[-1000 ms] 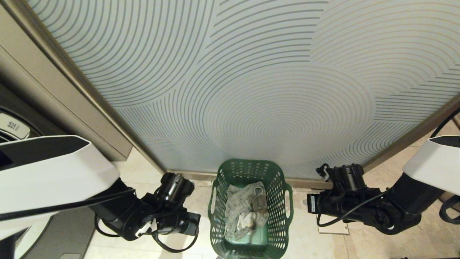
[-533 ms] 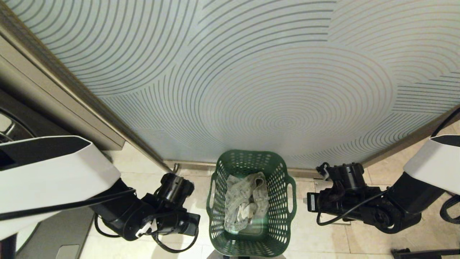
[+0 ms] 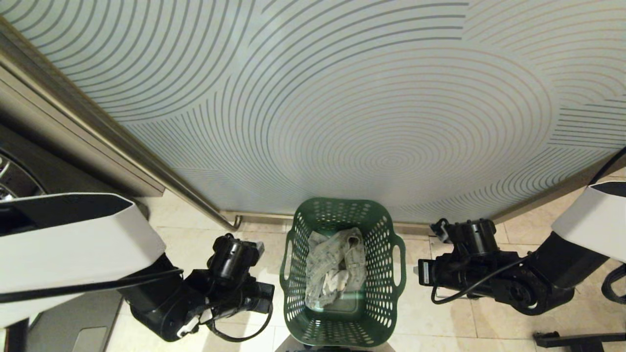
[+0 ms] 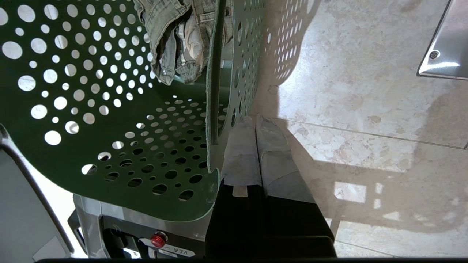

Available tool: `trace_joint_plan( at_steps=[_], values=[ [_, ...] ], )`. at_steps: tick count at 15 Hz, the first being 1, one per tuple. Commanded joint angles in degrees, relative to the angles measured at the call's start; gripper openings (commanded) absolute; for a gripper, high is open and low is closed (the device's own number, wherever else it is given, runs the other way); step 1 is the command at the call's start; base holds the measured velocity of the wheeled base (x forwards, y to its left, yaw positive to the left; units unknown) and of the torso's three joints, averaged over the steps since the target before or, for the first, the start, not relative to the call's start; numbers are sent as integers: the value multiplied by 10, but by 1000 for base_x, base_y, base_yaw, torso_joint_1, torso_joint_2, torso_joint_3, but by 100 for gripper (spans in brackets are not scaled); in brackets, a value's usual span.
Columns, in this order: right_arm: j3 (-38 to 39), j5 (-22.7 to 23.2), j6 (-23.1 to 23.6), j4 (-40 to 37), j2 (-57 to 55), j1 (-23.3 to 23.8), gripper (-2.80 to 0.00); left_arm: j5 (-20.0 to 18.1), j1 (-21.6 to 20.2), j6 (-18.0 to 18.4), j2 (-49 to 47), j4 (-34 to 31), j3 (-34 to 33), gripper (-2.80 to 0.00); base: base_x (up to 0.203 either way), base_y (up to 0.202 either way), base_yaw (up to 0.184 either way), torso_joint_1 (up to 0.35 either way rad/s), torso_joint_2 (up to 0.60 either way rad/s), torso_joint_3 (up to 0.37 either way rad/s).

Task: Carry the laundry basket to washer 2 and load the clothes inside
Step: Pick up the clothes basket and put it beside the washing machine

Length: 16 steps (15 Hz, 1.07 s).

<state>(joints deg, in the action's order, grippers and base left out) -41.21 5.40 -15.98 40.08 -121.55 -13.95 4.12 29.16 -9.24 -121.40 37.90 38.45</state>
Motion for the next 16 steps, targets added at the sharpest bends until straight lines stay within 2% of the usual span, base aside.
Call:
trace_joint_plan(
  at_steps=[1,5,6,7,8,12,16],
  values=[
    [-24,0,-4,-18,-1,0,-280,-5,1,44,-24,65,-27,-280,0,0,0,0,0,0],
    [-113,-5,-11,-96,-24,0,-280,-61,1,4,-26,61,2,-280,0,0,0,0,0,0],
    [-132,-11,-11,-110,-33,0,0,-62,2,3,-32,62,7,-280,0,0,0,0,0,0],
    [-150,-15,-11,-130,-38,0,0,-62,2,2,-35,62,17,-280,0,0,0,0,0,0],
    [-169,-16,-11,-148,-41,1,0,-62,2,0,-41,60,32,0,0,0,0,0,0,0],
    [-240,-18,-12,-188,-63,0,0,-71,3,-24,-69,15,118,0,0,0,0,0,0,0],
    [-314,-17,-12,-237,-80,-1,0,-70,6,-27,-81,-54,185,0,0,0,0,0,0,0]
  ],
)
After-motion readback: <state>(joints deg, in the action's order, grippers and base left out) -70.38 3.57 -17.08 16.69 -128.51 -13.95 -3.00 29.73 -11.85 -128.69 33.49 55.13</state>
